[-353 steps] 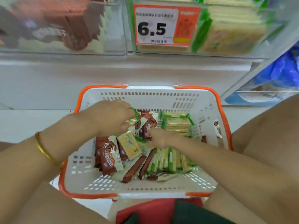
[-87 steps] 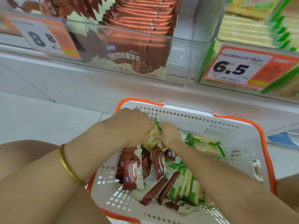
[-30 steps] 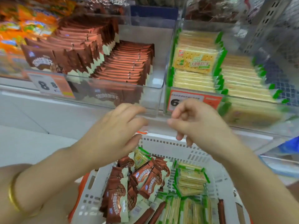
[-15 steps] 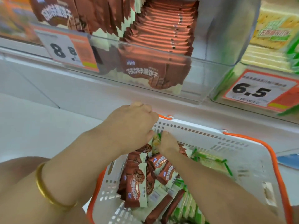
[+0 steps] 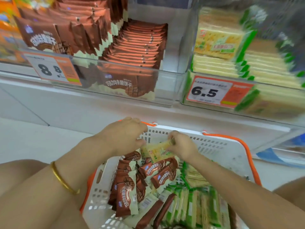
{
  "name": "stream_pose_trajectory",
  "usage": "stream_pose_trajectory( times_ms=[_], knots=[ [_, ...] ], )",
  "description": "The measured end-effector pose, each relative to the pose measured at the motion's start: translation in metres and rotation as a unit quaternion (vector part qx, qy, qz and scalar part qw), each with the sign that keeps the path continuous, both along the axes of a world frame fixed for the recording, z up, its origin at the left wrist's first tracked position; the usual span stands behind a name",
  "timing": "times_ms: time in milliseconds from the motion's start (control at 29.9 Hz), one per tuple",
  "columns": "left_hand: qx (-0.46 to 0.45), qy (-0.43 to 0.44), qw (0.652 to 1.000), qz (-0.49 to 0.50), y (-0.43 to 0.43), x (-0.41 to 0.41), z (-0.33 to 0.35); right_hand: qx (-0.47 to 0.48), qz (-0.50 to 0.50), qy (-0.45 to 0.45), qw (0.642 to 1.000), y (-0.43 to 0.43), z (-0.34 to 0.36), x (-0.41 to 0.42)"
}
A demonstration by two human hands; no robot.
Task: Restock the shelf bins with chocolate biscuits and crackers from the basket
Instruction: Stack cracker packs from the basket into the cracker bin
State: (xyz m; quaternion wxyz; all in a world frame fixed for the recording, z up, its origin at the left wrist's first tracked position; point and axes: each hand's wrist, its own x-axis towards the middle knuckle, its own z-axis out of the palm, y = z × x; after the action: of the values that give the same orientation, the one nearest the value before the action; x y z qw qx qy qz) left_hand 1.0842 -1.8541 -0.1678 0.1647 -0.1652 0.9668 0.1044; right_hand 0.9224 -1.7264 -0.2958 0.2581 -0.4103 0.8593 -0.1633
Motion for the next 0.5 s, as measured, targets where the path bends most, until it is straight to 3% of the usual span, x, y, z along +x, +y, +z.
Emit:
stream_pose_trajectory(
  times_ms=[167,267,334,401,501],
  knots=[
    [0.107,0.028,0.994,-0.002,0.029,-0.015,0.024,-0.119,0.039,-0.128,0.984,0.049,0.130,-0.004],
    [0.144,0.157,0.977,-0.002,0.048,-0.036,0.071,-0.205,0.026,-0.127,0.970,0.083,0.207,-0.013],
    [0.090,0.311,0.946,-0.018,0.055,-0.050,0.104,-0.277,-0.026,-0.074,0.958,0.100,0.243,-0.032],
    [-0.025,0.420,0.906,-0.050,0.053,-0.063,0.126,-0.336,-0.099,0.000,0.937,0.105,0.261,-0.057],
    [-0.123,0.404,0.905,-0.041,0.041,-0.080,0.127,-0.392,-0.182,0.035,0.901,0.091,0.268,-0.089]
  ],
)
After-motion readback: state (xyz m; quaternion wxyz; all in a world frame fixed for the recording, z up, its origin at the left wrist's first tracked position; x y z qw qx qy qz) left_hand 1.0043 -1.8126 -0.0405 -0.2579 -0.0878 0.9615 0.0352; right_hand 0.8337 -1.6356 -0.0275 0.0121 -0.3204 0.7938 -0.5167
